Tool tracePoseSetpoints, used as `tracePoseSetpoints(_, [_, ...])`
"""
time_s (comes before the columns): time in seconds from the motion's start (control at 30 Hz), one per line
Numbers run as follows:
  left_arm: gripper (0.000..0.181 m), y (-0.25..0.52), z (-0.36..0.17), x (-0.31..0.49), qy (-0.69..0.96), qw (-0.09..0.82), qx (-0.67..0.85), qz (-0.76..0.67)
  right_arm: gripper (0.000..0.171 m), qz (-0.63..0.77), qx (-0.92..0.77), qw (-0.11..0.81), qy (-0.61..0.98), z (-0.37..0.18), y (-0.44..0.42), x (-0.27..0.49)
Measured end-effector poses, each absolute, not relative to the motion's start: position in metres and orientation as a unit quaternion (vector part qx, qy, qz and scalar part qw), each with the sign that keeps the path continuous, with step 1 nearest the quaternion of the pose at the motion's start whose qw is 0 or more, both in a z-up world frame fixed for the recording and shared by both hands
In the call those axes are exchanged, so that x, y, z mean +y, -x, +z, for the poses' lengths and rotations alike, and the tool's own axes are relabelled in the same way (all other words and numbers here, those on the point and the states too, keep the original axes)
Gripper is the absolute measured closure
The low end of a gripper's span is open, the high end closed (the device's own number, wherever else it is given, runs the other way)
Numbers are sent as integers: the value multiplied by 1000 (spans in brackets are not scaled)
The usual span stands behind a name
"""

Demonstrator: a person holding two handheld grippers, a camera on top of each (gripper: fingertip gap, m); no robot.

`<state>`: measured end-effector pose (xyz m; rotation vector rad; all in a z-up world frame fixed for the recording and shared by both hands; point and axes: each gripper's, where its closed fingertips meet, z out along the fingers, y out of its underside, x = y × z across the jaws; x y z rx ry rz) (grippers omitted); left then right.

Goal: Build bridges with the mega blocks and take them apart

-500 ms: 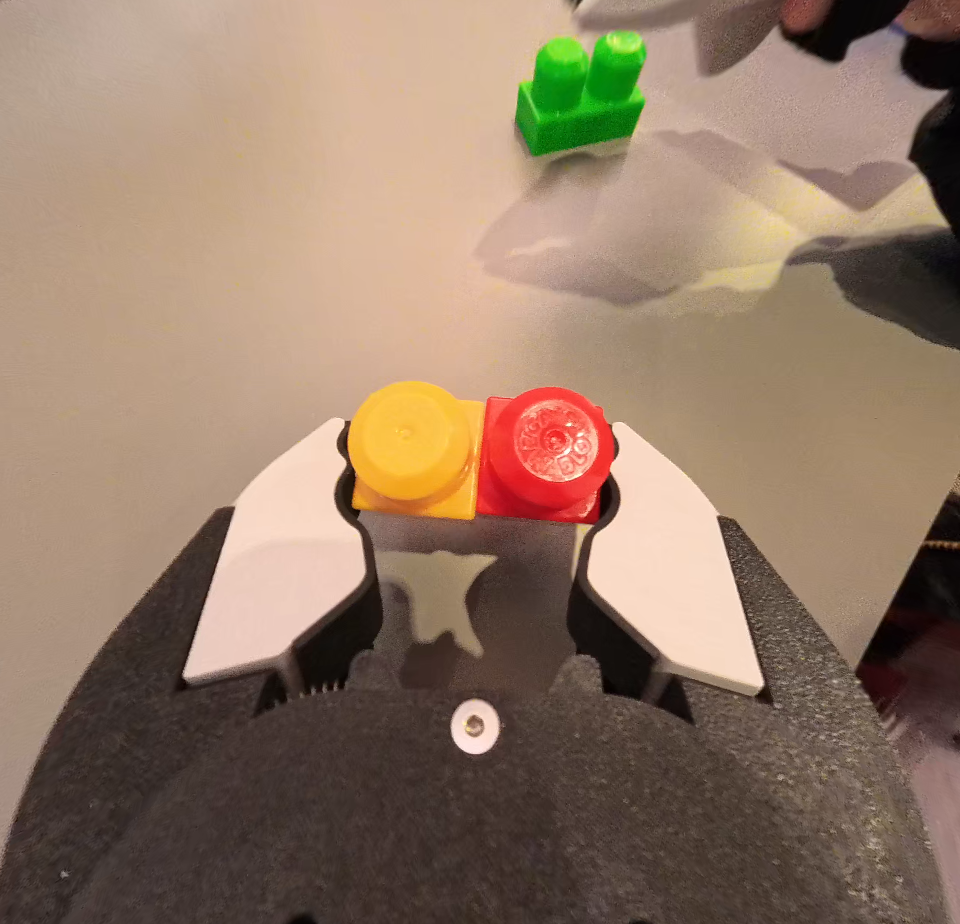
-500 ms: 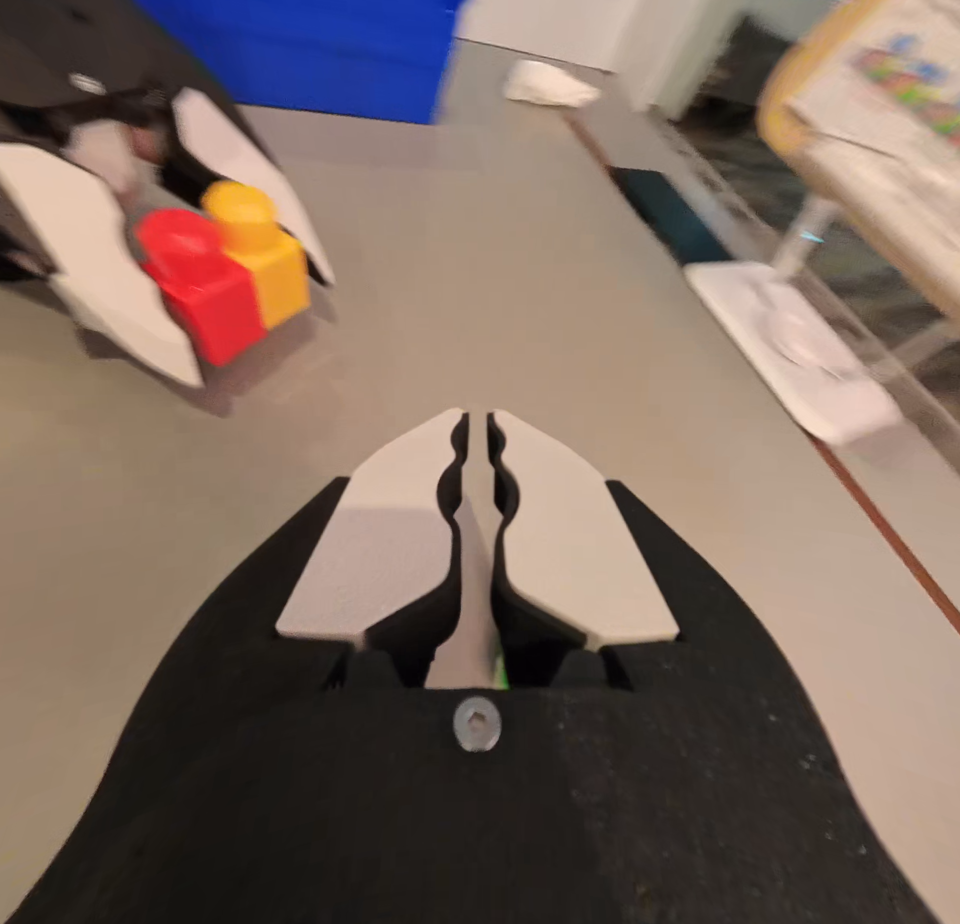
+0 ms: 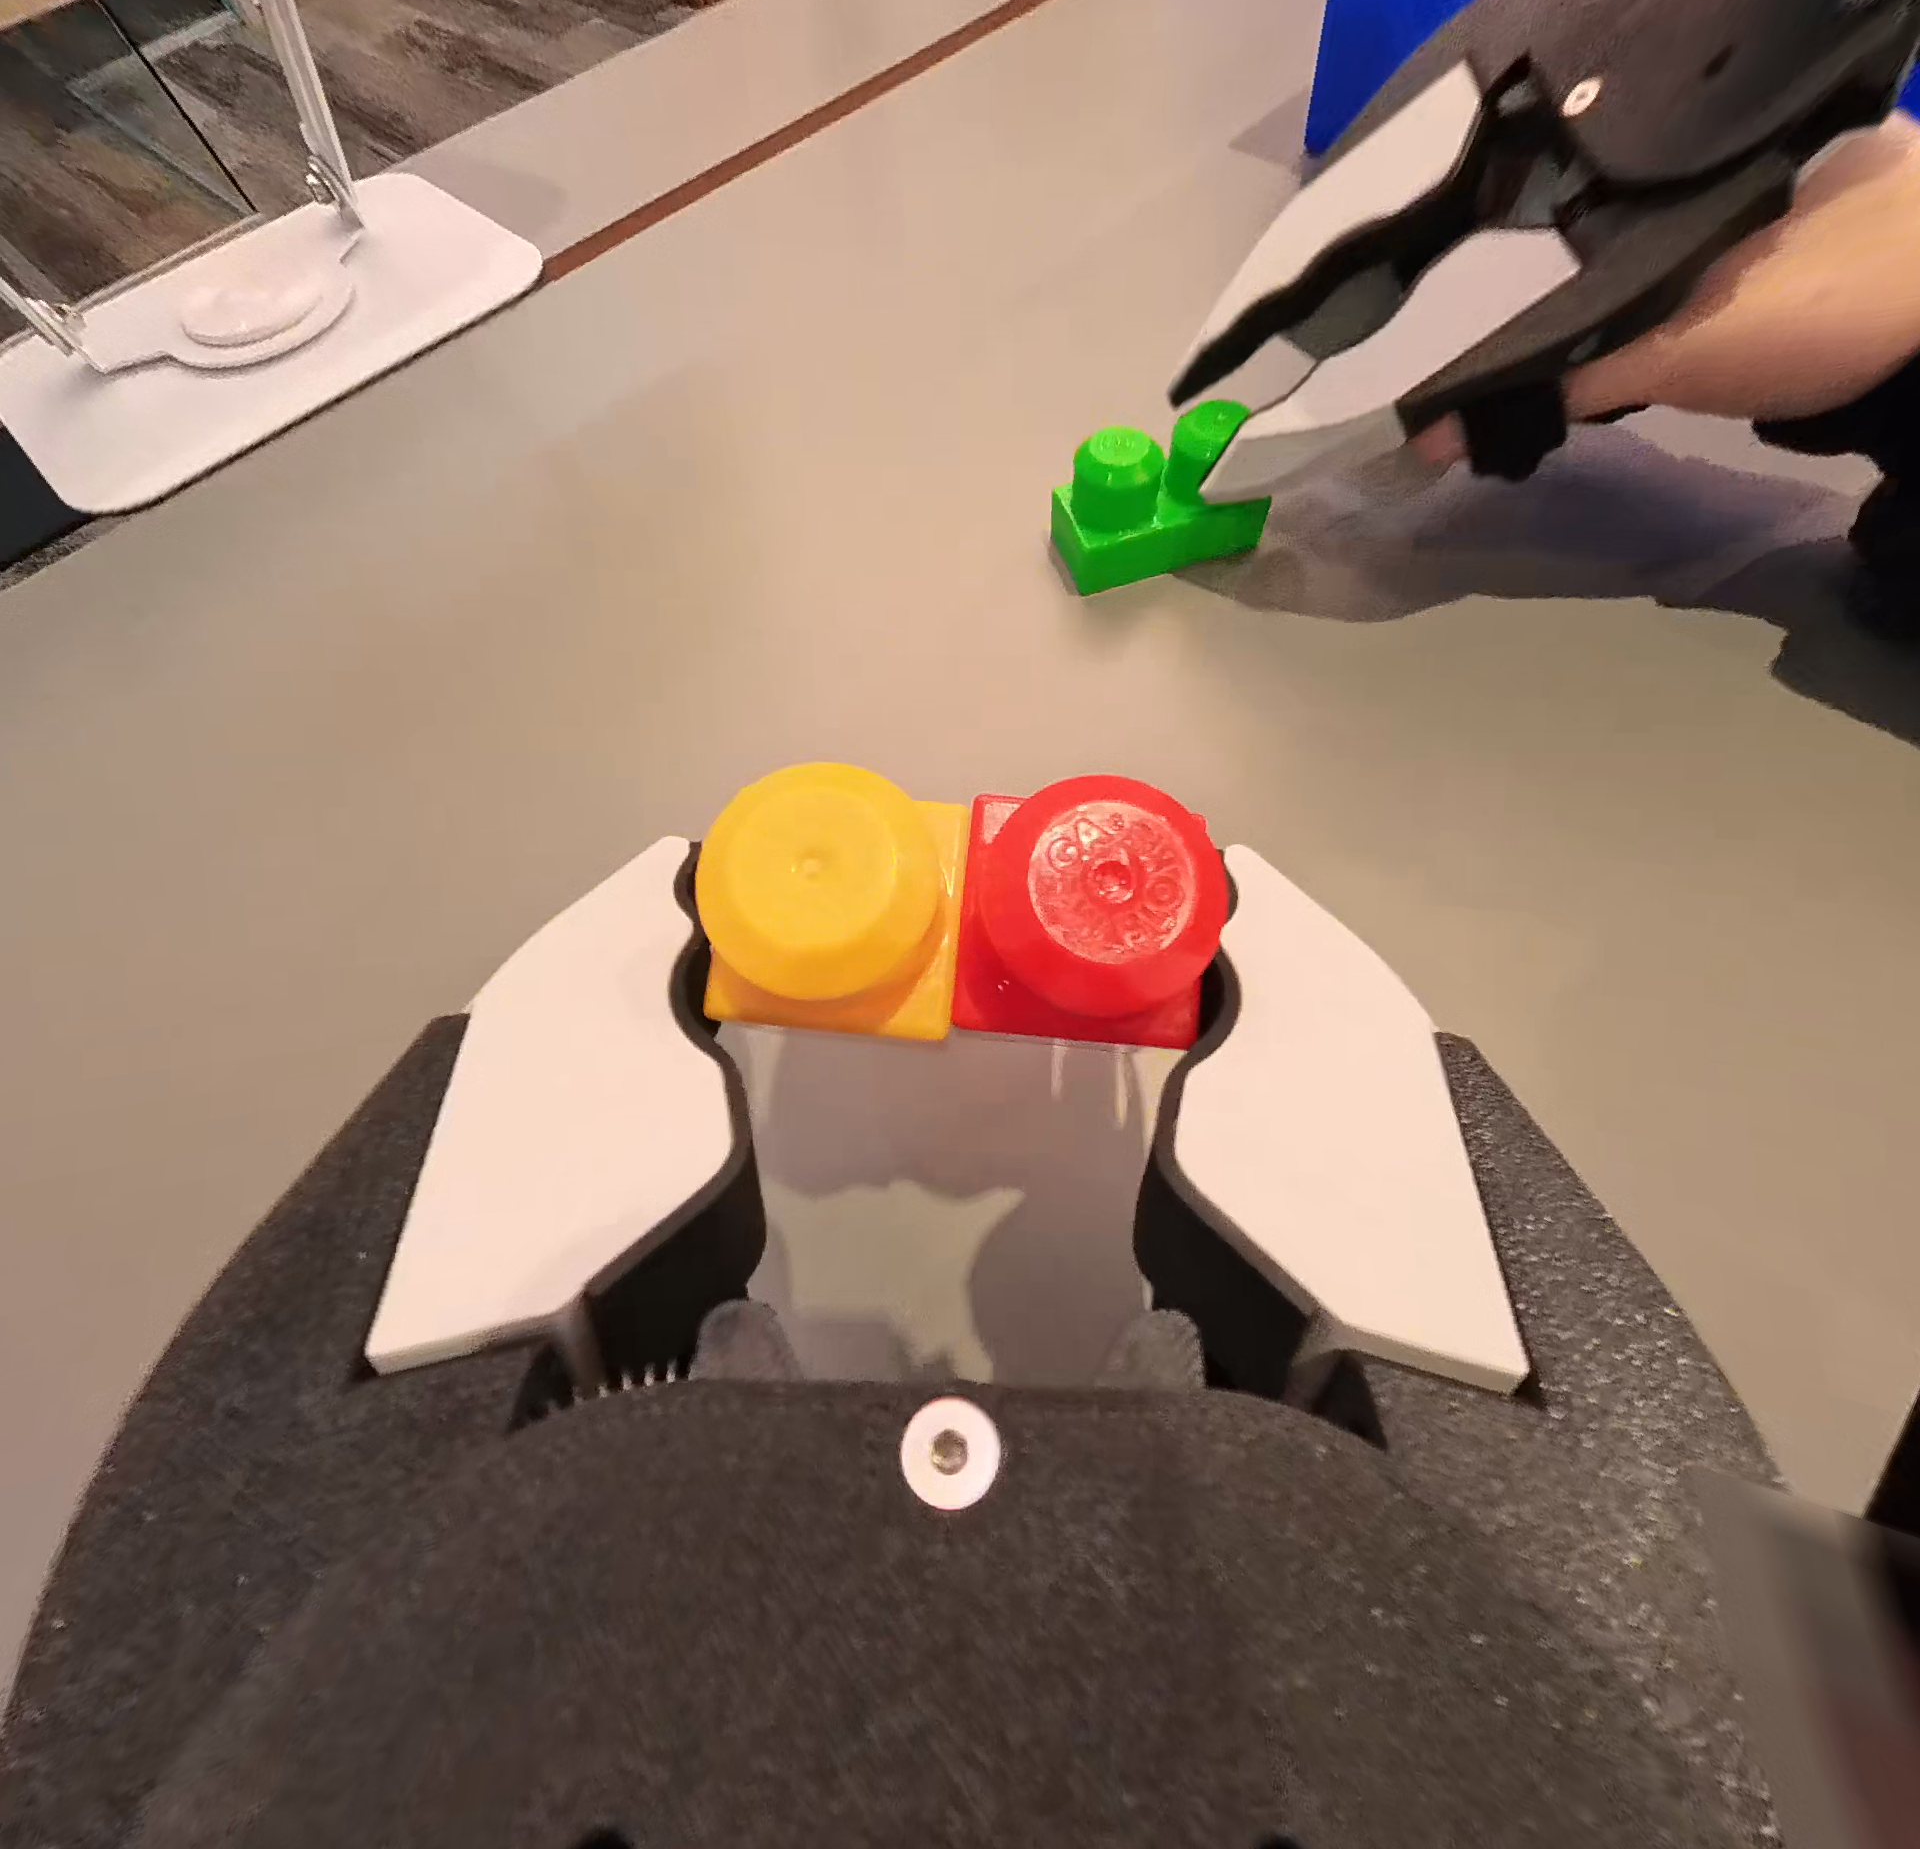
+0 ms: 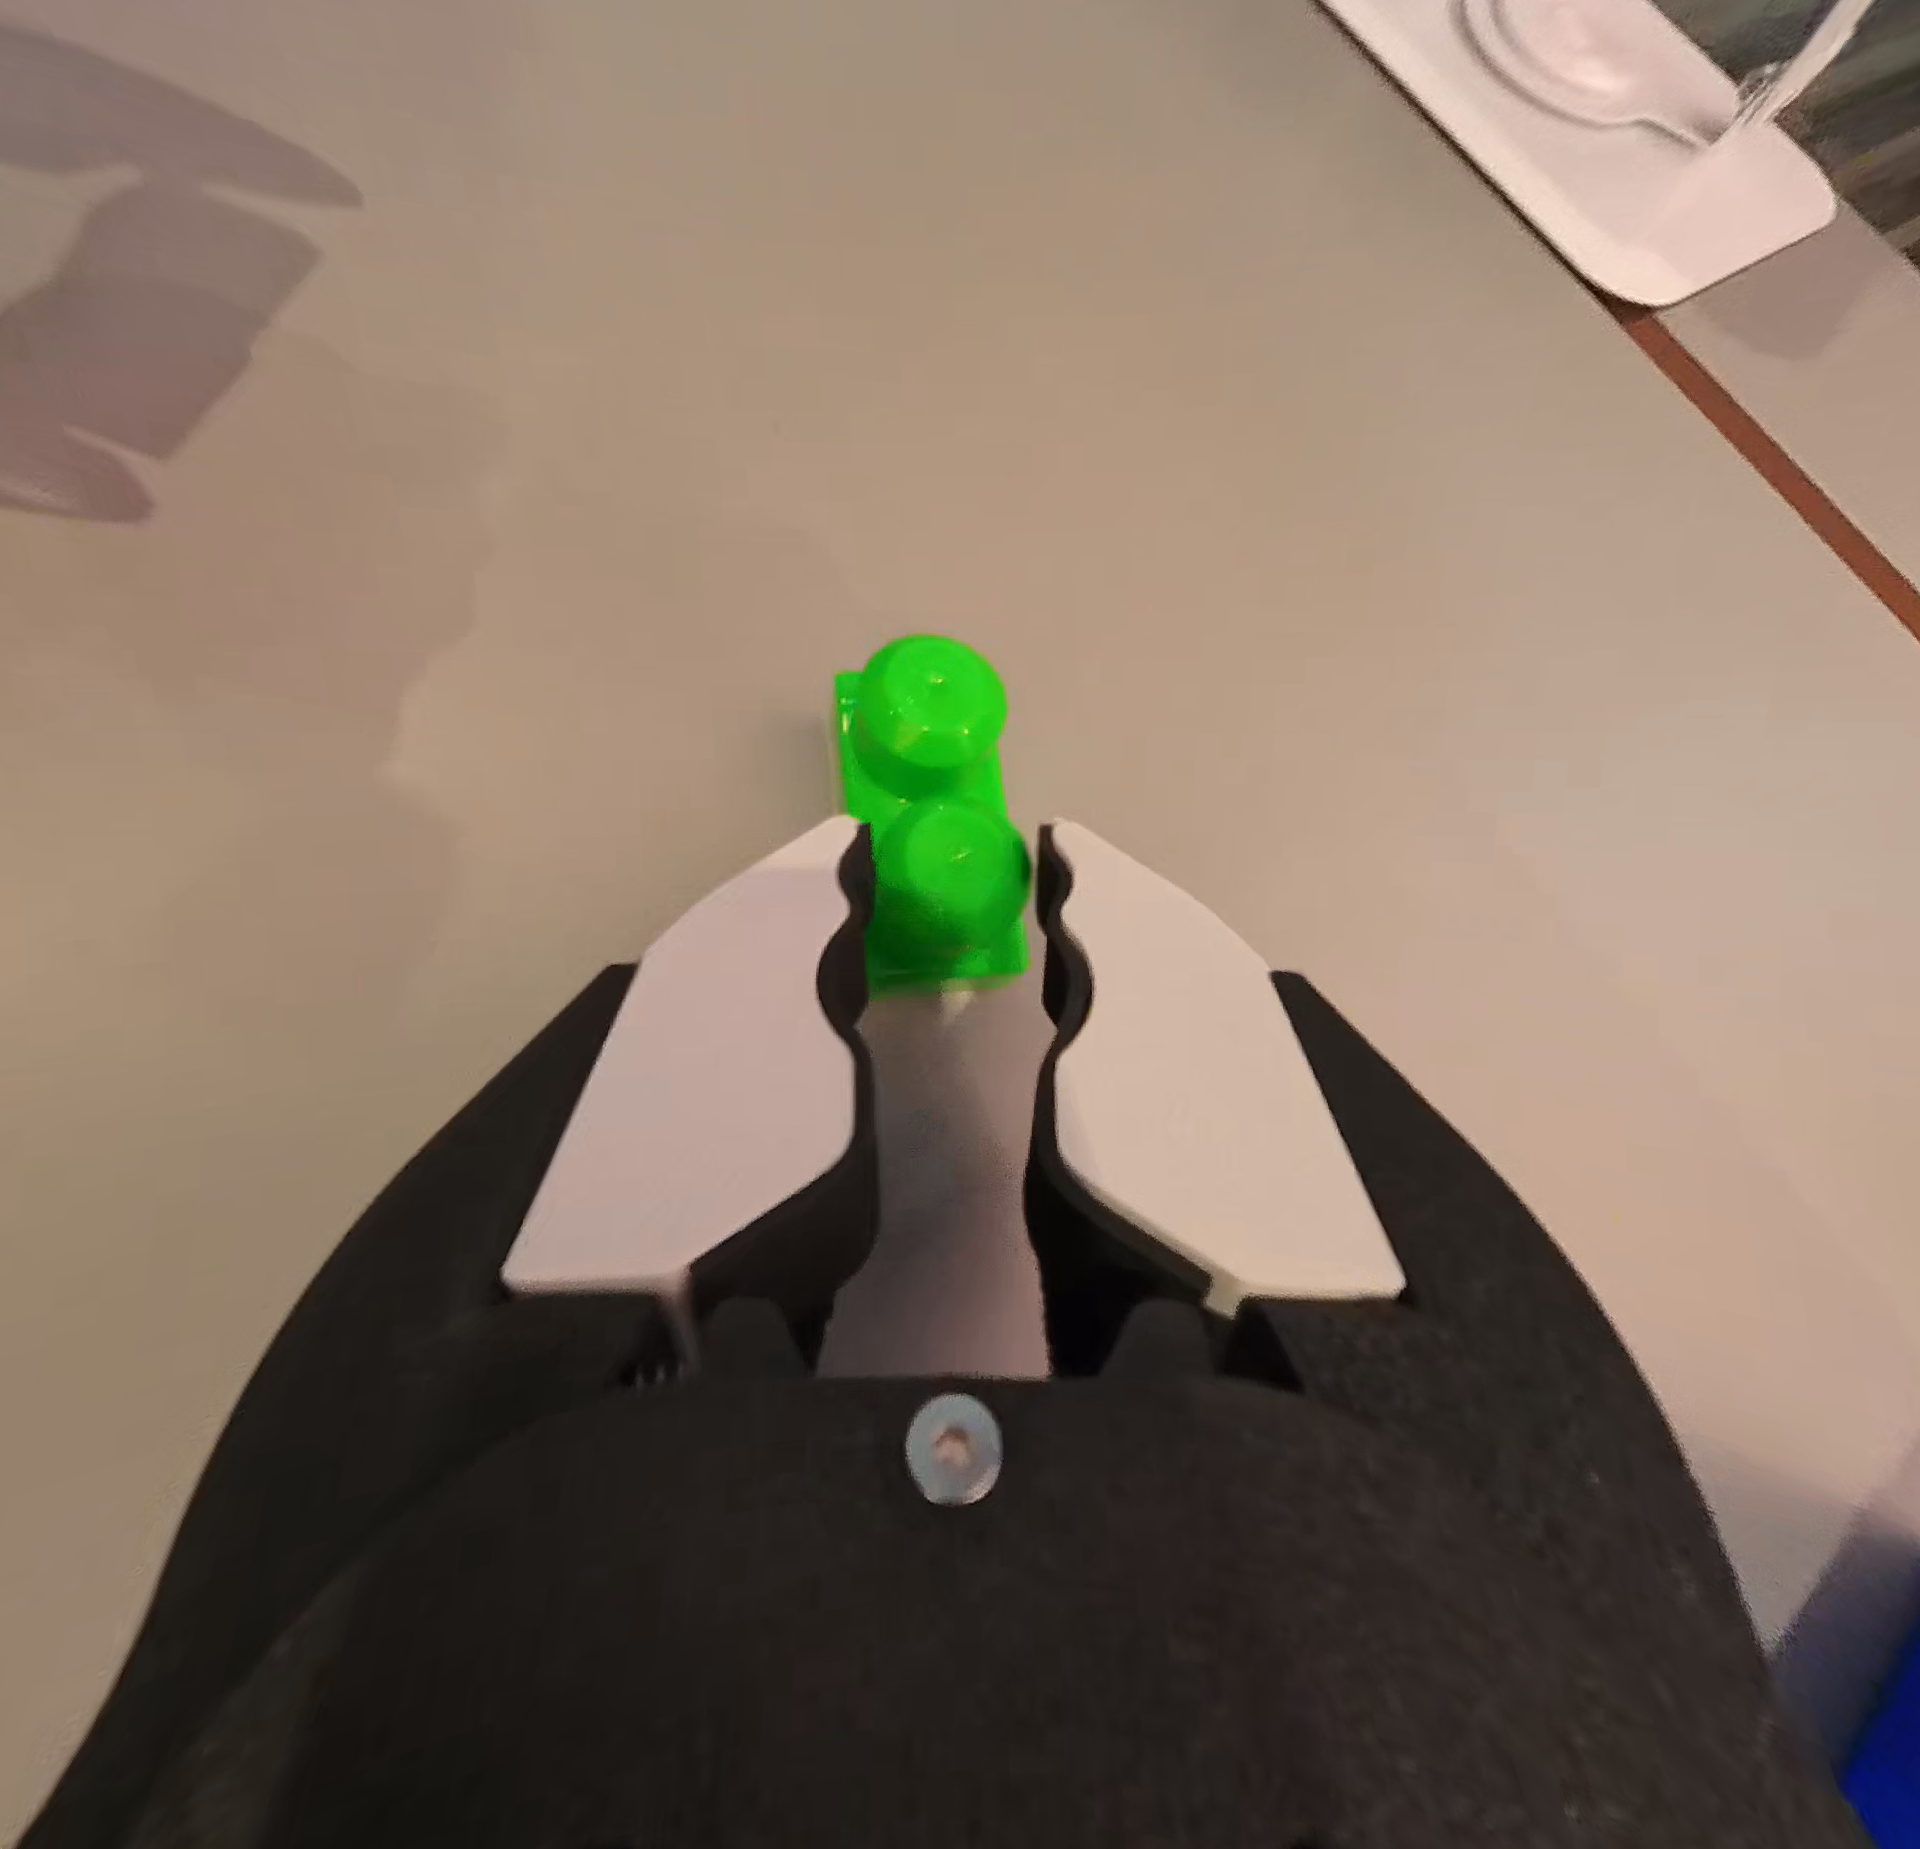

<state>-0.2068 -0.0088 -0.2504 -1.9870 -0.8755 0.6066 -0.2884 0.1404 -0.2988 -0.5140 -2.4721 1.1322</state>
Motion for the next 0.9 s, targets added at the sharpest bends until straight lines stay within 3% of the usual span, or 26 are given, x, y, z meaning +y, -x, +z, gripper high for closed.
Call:
tracePoseSetpoints(0.23, [92,213,-246,-13,784,438,-358,256,142,426,-864,171,206,-293,286,134])
tracePoseSetpoints(0.4, [92,228,-252,-17,772,427,-384,271,143,584,-770,102,238,-192,245,79])
tracePoseSetpoints(0.5, [91,240,-256,-17,772,404,-400,286,143,588,-766,107,236,-161,224,41])
tracePoseSetpoints(0.63, [92,248,-258,-12,781,377,-400,296,142,531,-800,180,214,-166,221,11])
tracePoseSetpoints(0.9, [92,250,-253,-9,777,371,-417,292,142,499,-812,206,223,-179,218,-6])
